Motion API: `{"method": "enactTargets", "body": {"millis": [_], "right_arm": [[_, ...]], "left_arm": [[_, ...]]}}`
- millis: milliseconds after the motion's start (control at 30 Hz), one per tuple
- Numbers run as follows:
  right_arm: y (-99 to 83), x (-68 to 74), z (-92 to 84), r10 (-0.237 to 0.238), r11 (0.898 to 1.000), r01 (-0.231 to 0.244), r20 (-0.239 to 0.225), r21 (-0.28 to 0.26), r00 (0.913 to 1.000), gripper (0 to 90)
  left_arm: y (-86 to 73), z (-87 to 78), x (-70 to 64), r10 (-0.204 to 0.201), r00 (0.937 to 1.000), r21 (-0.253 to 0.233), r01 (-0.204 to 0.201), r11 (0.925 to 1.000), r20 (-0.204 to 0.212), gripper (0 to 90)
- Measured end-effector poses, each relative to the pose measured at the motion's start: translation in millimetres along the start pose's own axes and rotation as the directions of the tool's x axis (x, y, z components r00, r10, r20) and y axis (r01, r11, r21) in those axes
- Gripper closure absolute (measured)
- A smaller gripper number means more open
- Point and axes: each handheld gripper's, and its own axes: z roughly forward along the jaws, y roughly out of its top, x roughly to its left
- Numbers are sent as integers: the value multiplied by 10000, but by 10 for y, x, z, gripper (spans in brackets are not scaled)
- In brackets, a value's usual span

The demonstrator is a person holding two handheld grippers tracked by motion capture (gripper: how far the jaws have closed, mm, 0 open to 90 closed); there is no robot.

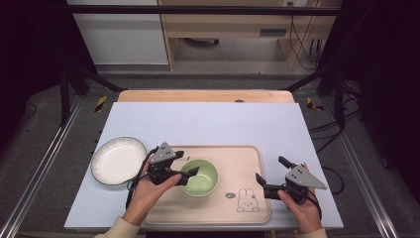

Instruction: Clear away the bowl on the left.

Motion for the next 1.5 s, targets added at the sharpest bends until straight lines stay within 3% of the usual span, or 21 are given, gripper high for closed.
{"method": "enactTargets", "body": {"millis": [33, 400, 667, 1033, 1333, 1500], "right_arm": [[-1, 1, -4, 9, 10000, -9, -8, -19, 10000, 23], [8, -2, -15, 3, 9999, -3, -4, -134, 10000, 21], [12, -5, -36, -41, 9999, 41, 46, -139, 10000, 21], [19, 12, -32, -80, 9998, 81, 46, -155, 10000, 21], [16, -6, -43, -32, 9999, 33, 95, -167, 9999, 21], [19, -1, -44, -47, 9998, 49, 86, -172, 10000, 21]], "left_arm": [[15, -24, 2, 28, 9999, -216, -26, 9998, 108, 150], [88, -123, -72, 387, 9977, -716, -348, 9968, 549, 116], [117, -266, -73, 390, 9982, -1236, -330, 9918, 462, 83], [-47, -763, 165, 349, 9992, -2245, -383, 9737, -194, 82], [-261, -946, 385, 195, 9976, -2633, -365, 9640, -667, 82], [-375, -998, 487, -103, 9962, -2999, -161, 9538, -861, 81]]}}
